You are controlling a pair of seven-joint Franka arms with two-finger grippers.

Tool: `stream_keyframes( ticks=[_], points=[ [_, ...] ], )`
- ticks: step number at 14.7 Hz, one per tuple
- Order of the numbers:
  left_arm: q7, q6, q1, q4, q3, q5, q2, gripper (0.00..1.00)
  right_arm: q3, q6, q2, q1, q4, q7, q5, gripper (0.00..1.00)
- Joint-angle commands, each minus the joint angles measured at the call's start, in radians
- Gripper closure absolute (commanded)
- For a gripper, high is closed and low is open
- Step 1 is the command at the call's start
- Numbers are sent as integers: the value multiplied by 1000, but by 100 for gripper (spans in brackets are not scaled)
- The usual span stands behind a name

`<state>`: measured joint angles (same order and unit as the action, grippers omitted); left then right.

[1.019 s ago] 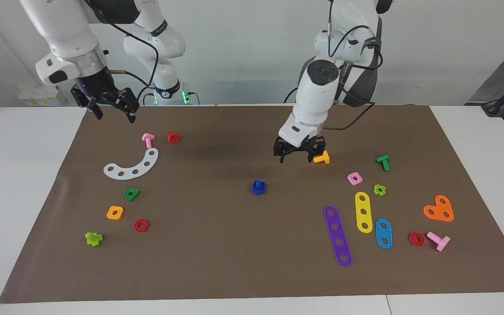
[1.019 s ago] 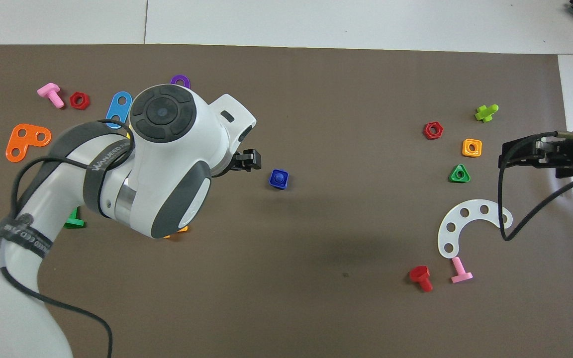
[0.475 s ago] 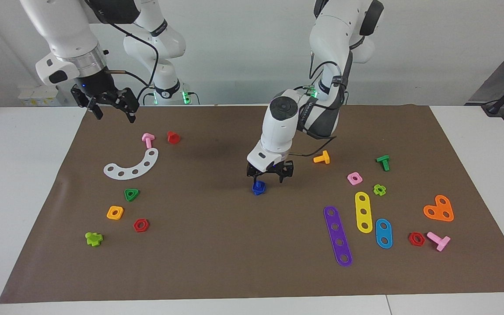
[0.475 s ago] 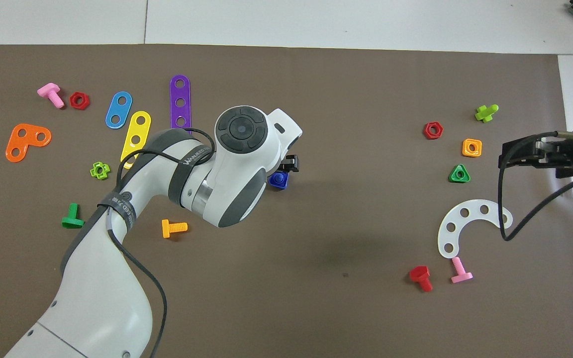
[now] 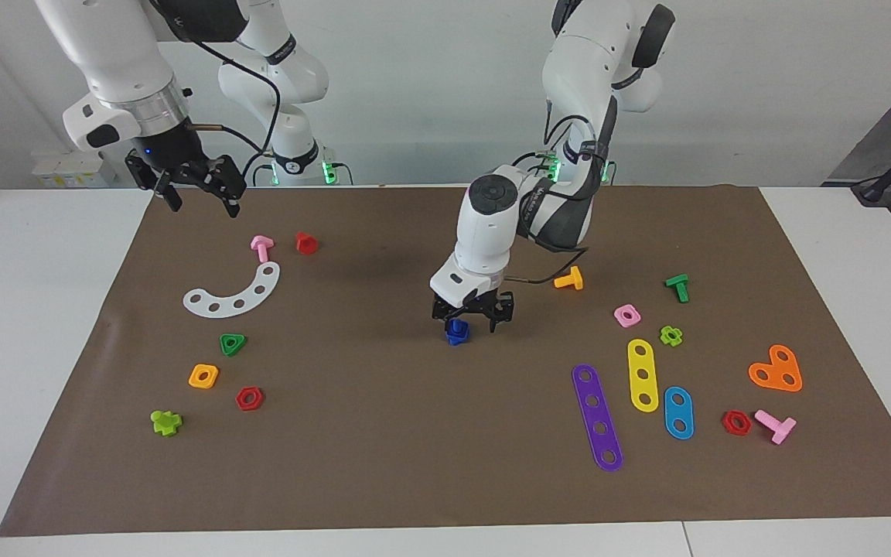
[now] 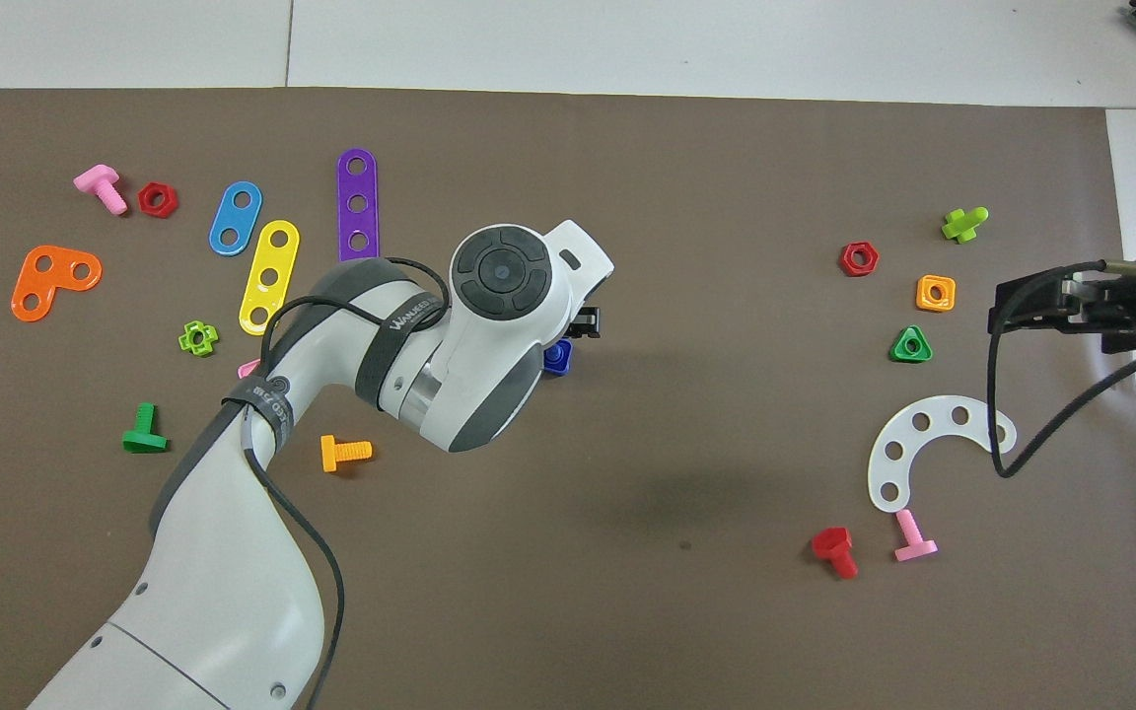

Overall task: Unscrew and place screws in storage area
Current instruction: 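Lower the left gripper onto the blue nut and close it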

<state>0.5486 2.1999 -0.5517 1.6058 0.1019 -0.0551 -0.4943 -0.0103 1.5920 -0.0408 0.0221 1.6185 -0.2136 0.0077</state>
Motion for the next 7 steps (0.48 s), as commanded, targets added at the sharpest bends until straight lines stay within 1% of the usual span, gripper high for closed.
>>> stream_keyframes(
  ticks=[1,7],
  points=[
    [-2,35,-24,8,-16,-35,-13,9,-2,-17,-1,-5,-6,-6,18,0],
    [-25,47,-36,14,-15,-46,-36,12,-4,-17,-1,-5,-6,-4,18,0]
  ],
)
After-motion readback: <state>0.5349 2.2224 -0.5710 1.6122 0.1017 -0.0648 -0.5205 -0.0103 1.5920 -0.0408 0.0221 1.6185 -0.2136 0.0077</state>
